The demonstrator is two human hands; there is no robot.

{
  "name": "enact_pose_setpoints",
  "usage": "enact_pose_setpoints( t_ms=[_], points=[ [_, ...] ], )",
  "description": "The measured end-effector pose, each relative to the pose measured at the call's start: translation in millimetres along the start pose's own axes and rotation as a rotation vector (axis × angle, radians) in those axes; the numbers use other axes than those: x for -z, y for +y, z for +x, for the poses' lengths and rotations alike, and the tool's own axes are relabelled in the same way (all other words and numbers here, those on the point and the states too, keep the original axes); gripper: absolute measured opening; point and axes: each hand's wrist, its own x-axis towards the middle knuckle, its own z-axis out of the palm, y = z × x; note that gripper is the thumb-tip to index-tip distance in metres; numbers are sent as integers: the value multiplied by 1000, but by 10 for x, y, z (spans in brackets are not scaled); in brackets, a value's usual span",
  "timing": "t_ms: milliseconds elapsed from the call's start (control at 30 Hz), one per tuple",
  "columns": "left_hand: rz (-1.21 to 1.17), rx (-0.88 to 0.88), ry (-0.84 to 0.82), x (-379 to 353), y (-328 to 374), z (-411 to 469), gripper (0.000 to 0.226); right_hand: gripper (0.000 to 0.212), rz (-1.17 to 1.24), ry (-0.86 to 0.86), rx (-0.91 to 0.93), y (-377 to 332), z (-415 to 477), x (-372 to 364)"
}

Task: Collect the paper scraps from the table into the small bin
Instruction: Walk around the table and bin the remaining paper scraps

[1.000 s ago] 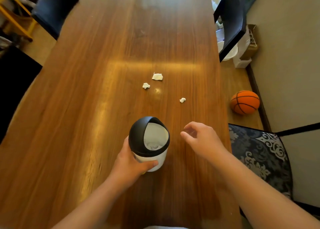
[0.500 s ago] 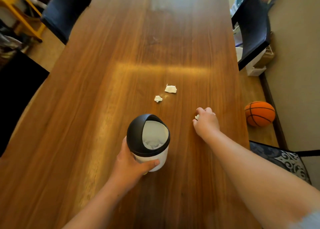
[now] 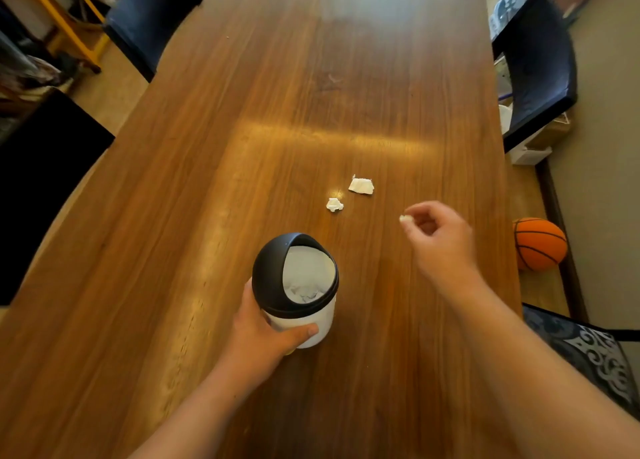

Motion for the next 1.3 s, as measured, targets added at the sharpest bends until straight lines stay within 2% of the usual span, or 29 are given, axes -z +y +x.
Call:
enact_pose_setpoints(
  t_ms=[133,200,233,267,300,400,433,567,733,933,1033,1100,1300],
  points=[
    [-24,4,35,27,71,76,110,12,236,292,277,-714,-54,467],
    [-39,5,48,21,104,125,112,12,268,429,419,-957,-146,550],
    [-39,-2,46,3,121,155,112,12,254,444,467,-1031,-200,507],
    [-37,-11,44,-8,140,182,110,11,230,399,498,-1073,-259,404],
    [-36,-21,44,-12,158,209,109,12,174,284,512,-1084,-331,255],
    [-40,-47,50,-16,193,294,105,32,-133,-199,490,-984,-552,-236],
    [-38,-55,58,-8,194,324,104,35,-151,-241,470,-903,-569,-331],
    [-37,-68,125,90,170,429,102,26,-64,-149,243,-586,-303,-503],
    [-48,-69,150,260,92,552,108,31,-222,-258,32,-279,225,-938],
    [-64,-47,179,487,22,738,107,39,-456,-267,55,-148,708,-1383],
    [-67,-45,188,559,15,814,107,22,-559,-315,48,-55,766,-1532],
    [-65,-58,189,595,19,855,110,12,-571,-316,53,5,769,-1577],
    [-48,-71,185,614,61,874,110,11,-485,-258,34,17,769,-1458]
  ],
)
